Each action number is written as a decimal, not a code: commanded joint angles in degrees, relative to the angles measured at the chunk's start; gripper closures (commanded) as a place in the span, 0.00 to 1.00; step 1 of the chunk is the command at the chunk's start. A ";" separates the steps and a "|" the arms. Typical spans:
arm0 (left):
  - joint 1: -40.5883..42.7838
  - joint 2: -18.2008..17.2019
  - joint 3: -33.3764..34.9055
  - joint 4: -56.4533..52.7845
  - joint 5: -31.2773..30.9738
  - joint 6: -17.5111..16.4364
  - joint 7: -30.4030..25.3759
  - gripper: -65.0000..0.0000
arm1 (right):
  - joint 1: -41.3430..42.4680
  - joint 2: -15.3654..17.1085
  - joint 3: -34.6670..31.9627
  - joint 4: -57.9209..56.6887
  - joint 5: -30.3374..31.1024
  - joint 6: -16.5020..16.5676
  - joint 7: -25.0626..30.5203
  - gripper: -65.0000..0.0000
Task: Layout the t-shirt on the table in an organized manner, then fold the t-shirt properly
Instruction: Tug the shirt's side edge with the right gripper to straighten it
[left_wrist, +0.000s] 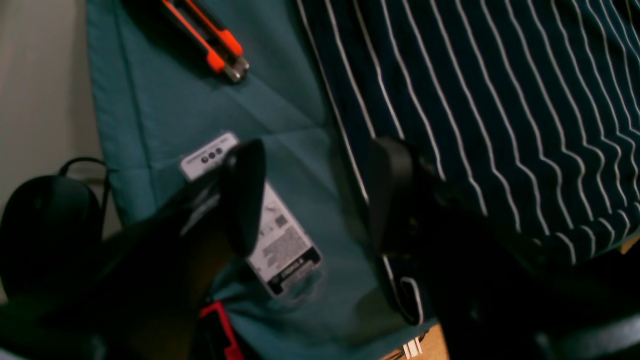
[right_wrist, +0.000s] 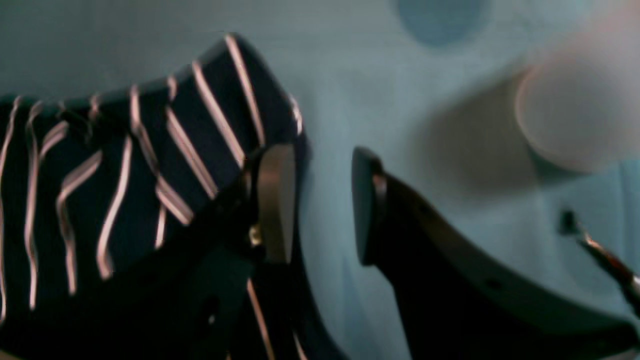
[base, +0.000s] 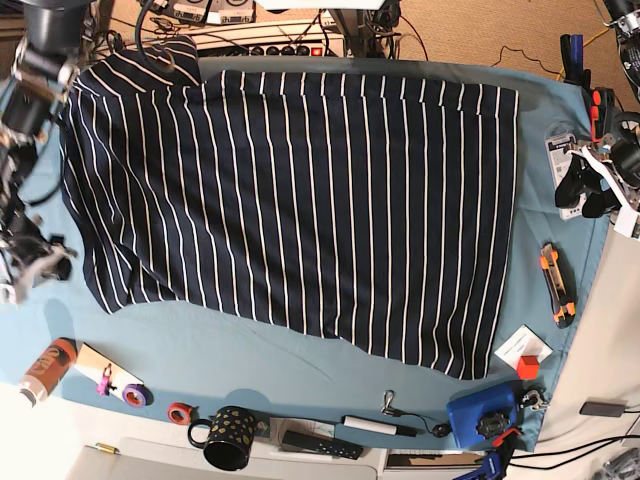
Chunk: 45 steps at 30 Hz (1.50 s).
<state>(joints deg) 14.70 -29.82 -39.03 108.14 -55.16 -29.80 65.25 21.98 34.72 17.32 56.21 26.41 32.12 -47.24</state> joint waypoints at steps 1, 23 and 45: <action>-0.44 -0.74 -0.48 0.83 -1.03 0.00 -1.99 0.50 | 3.19 1.92 -1.14 -1.77 -0.79 -0.92 1.90 0.70; -0.42 6.64 -0.48 0.83 -1.05 -0.22 -4.33 0.50 | 11.82 -1.95 -3.34 -15.80 -18.75 -19.45 17.22 1.00; -0.42 6.62 -0.48 0.85 0.79 -3.21 -6.64 0.50 | 10.16 1.03 0.63 -3.56 -11.15 -3.06 5.01 0.72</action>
<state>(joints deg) 14.61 -22.20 -39.09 108.14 -53.52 -32.86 59.61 30.57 34.26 17.65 51.75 14.74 29.06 -43.86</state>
